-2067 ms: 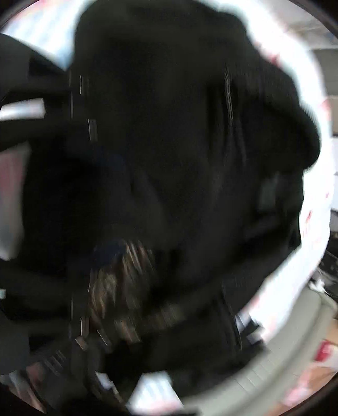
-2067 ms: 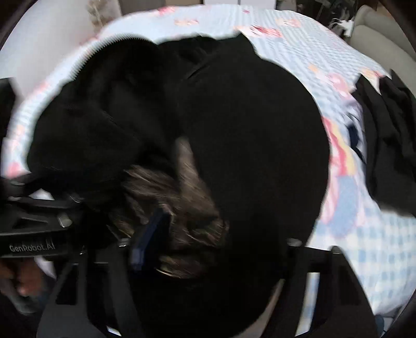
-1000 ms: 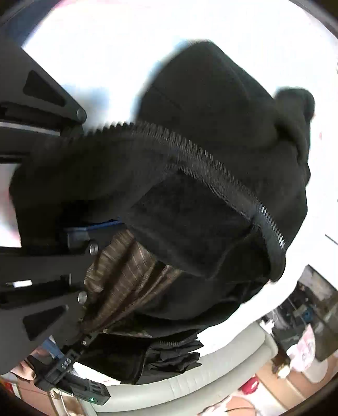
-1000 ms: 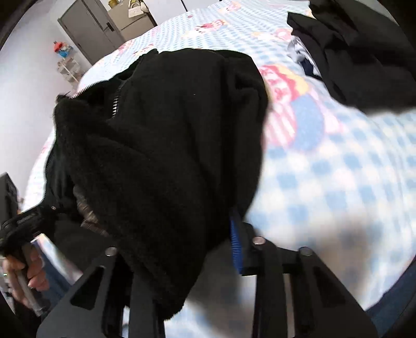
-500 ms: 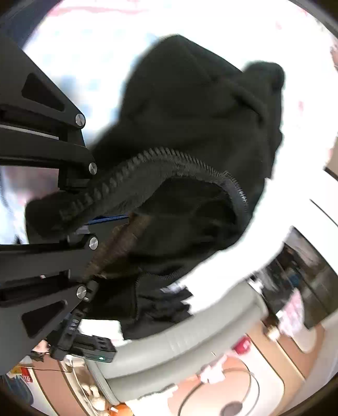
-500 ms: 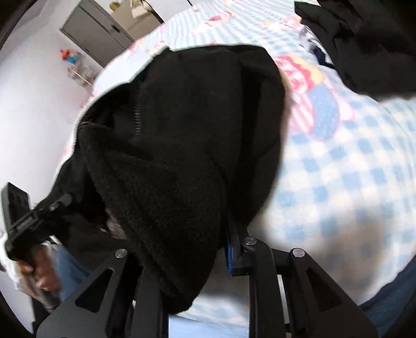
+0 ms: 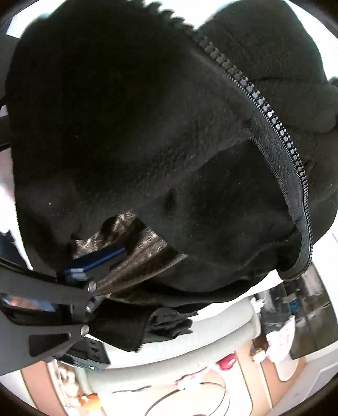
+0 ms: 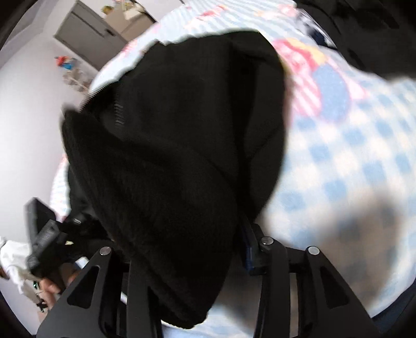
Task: Fold clothes
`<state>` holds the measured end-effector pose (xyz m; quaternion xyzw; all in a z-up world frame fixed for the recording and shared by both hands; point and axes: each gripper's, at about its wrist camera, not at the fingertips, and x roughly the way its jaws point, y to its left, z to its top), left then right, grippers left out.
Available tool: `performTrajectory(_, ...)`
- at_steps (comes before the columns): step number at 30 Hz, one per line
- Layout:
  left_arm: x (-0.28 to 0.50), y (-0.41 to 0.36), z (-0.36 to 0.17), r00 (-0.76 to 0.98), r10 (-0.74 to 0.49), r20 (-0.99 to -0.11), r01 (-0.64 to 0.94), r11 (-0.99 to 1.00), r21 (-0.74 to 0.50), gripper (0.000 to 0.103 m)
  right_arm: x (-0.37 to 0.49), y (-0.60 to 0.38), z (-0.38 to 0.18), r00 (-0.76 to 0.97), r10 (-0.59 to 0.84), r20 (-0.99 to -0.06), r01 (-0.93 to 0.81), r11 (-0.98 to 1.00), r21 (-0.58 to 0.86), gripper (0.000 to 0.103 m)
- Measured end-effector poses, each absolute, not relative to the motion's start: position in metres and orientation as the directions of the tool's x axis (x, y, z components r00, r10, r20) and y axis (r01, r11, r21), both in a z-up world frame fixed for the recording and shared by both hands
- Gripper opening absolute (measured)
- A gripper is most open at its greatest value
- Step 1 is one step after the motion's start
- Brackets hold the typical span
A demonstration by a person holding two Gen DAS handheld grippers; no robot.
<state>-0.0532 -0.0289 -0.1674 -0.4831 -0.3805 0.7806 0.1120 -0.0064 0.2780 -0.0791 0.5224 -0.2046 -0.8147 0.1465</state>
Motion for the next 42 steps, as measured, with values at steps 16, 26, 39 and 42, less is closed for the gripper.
performTrajectory(16,-0.019,-0.04,-0.178,-0.539,0.488,-0.686,0.183,-0.727,-0.661,0.027,-0.023,0.254,-0.105,-0.461,-0.458,-0.761,-0.055,-0.84,0.539,0.037)
performTrajectory(26,-0.011,-0.05,-0.109,-0.678,0.536,-0.503,-0.033,-0.706,-0.707,0.043,-0.023,0.222,-0.055,-0.579,-0.397,-0.712,0.045,-0.888,0.458,0.02)
performTrajectory(39,0.003,-0.096,-0.121,-0.6,0.449,-0.662,0.072,-0.794,-0.604,0.082,-0.047,0.212,-0.082,-0.49,-0.412,-0.768,0.02,-0.887,0.462,0.038)
performTrajectory(42,-0.018,-0.076,-0.148,-0.52,0.48,-0.706,0.112,-0.781,-0.614,0.082,-0.071,0.213,-0.104,-0.48,-0.415,-0.773,0.0,-0.881,0.474,0.063)
